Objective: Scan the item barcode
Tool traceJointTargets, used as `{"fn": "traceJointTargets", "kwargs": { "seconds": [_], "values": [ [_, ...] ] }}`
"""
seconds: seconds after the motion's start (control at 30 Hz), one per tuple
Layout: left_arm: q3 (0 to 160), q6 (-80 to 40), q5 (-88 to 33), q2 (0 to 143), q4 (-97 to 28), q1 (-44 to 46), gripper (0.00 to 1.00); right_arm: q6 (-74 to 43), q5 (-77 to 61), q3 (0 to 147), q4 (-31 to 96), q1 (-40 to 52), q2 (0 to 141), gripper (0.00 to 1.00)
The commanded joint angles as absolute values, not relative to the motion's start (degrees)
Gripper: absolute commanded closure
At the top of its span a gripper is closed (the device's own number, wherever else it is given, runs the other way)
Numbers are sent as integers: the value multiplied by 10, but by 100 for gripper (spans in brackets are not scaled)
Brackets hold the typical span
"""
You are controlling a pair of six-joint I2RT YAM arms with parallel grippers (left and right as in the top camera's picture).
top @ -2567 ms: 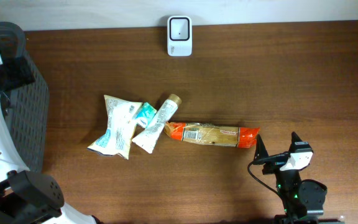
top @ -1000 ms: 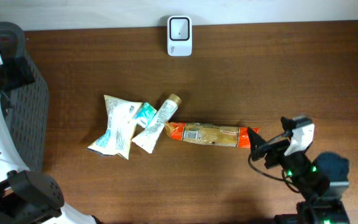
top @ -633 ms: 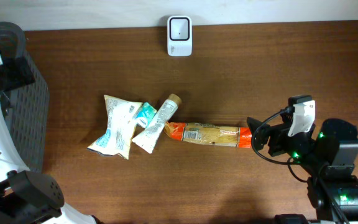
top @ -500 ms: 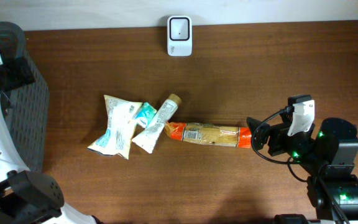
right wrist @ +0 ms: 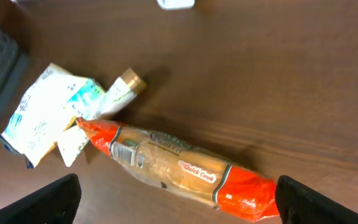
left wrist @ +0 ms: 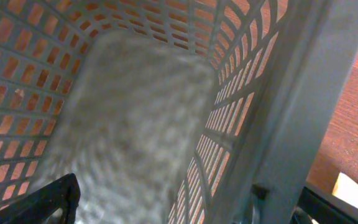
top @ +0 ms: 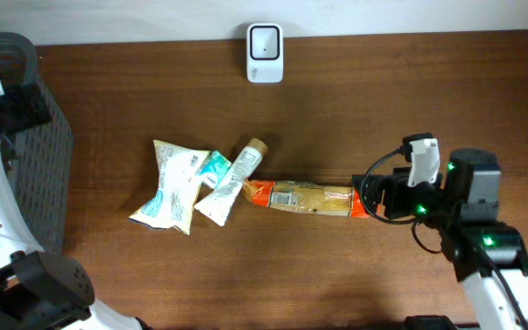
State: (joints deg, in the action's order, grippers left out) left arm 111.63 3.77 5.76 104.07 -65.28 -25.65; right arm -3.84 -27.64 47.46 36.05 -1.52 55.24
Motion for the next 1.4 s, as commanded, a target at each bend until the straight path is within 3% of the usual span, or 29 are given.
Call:
{"fn": "traceJointTargets", "kwargs": {
  "seconds": [0.0,1.37],
  "values": [
    [1114,32,53,1042,-652,-261,1,-34,-296,484,363,-19,580,1],
    [1114,32,53,1042,-652,-261,1,-34,-296,484,382,-19,585,1]
  ]
}}
